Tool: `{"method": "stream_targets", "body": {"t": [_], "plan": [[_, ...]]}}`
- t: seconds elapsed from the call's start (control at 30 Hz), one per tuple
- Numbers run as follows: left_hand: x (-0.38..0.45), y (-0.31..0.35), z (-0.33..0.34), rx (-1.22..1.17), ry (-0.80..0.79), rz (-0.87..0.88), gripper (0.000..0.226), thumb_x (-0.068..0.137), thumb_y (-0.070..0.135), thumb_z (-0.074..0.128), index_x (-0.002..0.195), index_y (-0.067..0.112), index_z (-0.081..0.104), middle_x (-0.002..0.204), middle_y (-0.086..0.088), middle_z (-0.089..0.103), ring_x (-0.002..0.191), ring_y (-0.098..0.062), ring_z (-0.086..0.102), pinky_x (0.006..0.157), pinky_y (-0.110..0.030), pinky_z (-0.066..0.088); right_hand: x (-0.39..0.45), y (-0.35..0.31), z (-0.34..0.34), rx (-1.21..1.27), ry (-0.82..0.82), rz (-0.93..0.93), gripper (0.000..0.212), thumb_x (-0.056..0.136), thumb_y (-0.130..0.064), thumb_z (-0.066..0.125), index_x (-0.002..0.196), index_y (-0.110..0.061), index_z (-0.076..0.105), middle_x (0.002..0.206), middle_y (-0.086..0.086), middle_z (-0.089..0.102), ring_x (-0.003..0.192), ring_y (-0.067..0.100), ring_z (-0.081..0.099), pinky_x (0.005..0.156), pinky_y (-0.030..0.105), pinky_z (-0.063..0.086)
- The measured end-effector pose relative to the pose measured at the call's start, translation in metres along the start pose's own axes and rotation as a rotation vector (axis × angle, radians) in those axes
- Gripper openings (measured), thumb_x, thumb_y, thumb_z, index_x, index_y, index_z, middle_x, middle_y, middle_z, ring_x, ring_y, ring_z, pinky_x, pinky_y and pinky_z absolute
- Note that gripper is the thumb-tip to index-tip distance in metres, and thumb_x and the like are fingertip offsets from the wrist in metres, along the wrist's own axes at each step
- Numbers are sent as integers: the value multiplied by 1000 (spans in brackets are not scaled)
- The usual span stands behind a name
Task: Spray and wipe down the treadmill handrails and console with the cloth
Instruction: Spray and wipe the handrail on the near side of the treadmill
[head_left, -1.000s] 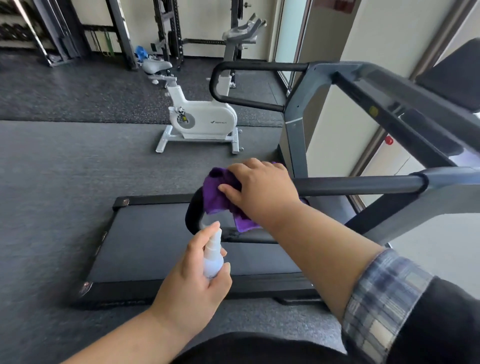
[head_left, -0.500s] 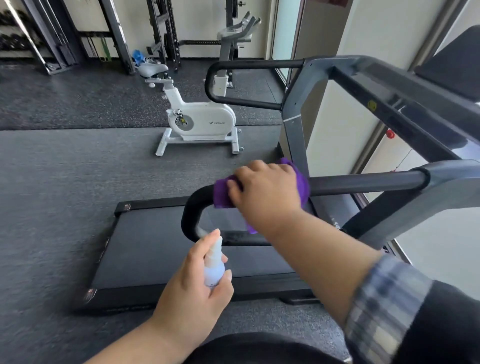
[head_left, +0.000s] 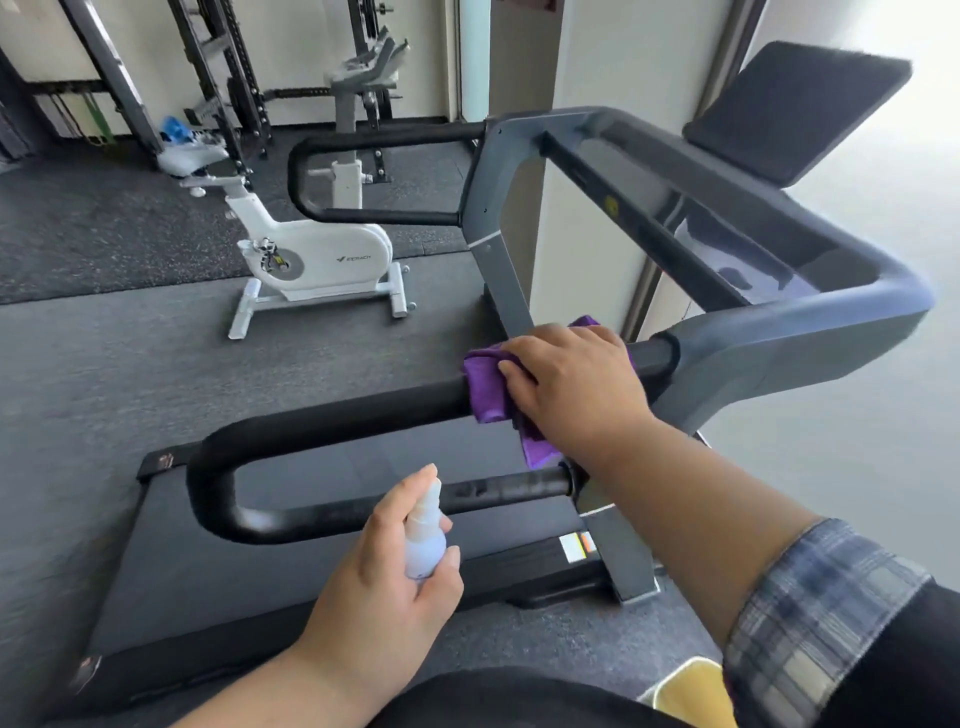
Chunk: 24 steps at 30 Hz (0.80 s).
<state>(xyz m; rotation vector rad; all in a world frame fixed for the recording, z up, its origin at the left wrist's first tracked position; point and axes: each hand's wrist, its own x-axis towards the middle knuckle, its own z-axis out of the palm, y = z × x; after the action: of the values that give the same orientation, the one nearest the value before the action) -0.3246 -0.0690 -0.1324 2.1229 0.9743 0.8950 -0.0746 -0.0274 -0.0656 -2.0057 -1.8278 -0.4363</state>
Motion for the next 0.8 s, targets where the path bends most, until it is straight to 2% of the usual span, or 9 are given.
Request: {"method": "stream_targets", "body": {"t": [0.1, 0.17, 0.33, 0.43, 0.6, 0.7, 0.8], "plan": [[7, 13, 17, 10, -4, 1, 91, 84, 13, 70, 131, 72, 20, 117, 26, 55, 85, -5, 63, 73, -28, 54, -6, 57, -11, -11, 26, 49, 38, 99, -46, 40, 108, -28, 72, 106, -5, 71, 93, 28, 66, 89, 38, 39], [11, 20, 28, 18, -1, -8, 92, 84, 11, 70, 130, 73, 20, 116, 27, 56, 87, -5, 63, 74, -26, 53, -7, 67, -10, -9, 40, 49, 37, 99, -46, 42, 105, -28, 73, 103, -5, 71, 88, 28, 66, 88, 38, 39], [13, 31, 52, 46, 27, -84, 90, 83, 13, 71, 130, 73, 23, 114, 29, 56, 87, -6, 63, 77, -27, 52, -1, 43, 0, 7, 59, 77, 37, 100, -44, 39, 92, -30, 73, 92, -7, 69, 79, 25, 63, 83, 39, 38], [13, 36, 63, 62, 52, -147, 88, 82, 16, 70, 129, 74, 23, 114, 28, 57, 80, -8, 64, 74, -34, 54, 5, 16, 6, 23, -2, -35, 41, 101, -47, 35, 95, -28, 71, 95, -4, 68, 81, 28, 62, 82, 41, 38], [12, 54, 86, 87, 44, -204, 90, 84, 16, 71, 125, 78, 19, 115, 31, 55, 89, -5, 64, 81, -34, 53, 13, -4, 7, 37, -89, -181, 41, 100, -54, 37, 102, -25, 65, 97, 0, 63, 81, 31, 61, 75, 41, 34], [17, 66, 100, 77, 48, -206, 88, 86, 19, 69, 126, 77, 18, 115, 33, 53, 82, -4, 63, 79, -31, 53, 13, 26, -2, 44, -193, -268, 58, 86, -75, 46, 118, -27, 57, 106, 0, 61, 91, 30, 62, 78, 41, 39], [24, 81, 114, 75, 91, -155, 83, 85, 24, 66, 127, 77, 17, 111, 29, 58, 93, -1, 61, 84, -22, 49, 19, 64, -20, 66, -355, -250, 82, 70, -85, 56, 132, -31, 48, 115, 1, 59, 102, 30, 60, 83, 43, 47]]}}
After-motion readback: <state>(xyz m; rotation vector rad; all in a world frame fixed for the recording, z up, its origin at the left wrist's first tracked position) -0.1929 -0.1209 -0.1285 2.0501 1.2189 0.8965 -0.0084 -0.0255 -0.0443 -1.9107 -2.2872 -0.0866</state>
